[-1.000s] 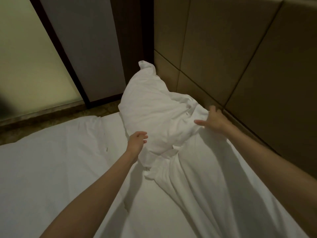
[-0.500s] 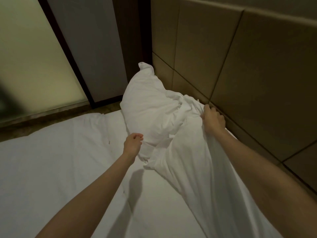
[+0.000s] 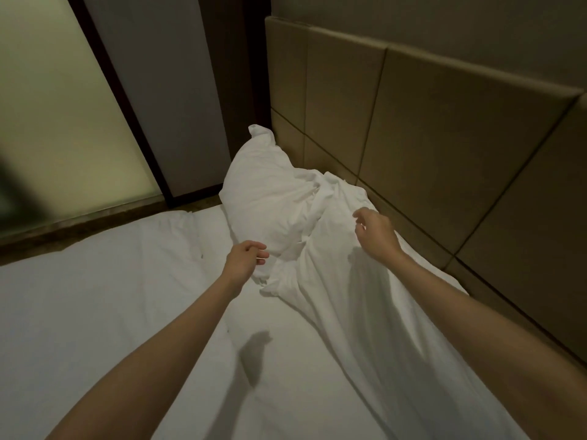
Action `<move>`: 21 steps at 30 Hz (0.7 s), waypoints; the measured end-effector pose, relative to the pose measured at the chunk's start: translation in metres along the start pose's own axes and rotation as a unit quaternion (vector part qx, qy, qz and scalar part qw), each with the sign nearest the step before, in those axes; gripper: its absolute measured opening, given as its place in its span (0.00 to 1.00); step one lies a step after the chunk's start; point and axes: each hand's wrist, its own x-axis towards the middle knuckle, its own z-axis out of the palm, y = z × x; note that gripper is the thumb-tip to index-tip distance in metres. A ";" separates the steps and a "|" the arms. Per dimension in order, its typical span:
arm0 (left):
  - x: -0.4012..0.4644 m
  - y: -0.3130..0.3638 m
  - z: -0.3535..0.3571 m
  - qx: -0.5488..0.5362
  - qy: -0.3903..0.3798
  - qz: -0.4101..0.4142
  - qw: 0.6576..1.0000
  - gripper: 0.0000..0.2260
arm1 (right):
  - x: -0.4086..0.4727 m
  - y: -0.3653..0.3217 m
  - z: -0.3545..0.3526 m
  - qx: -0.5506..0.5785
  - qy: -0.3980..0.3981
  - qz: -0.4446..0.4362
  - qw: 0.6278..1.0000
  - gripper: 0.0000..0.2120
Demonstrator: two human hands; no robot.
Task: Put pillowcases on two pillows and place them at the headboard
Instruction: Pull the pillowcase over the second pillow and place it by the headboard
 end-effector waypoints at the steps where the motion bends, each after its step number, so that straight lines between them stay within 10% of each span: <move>1: -0.012 0.001 -0.007 0.002 -0.002 0.006 1.000 0.15 | -0.016 -0.006 -0.003 0.031 0.009 0.011 0.999 0.14; 21: -0.236 -0.097 -0.127 -0.061 -0.007 0.058 0.996 0.14 | -0.320 -0.108 -0.028 0.215 0.077 0.120 0.966 0.11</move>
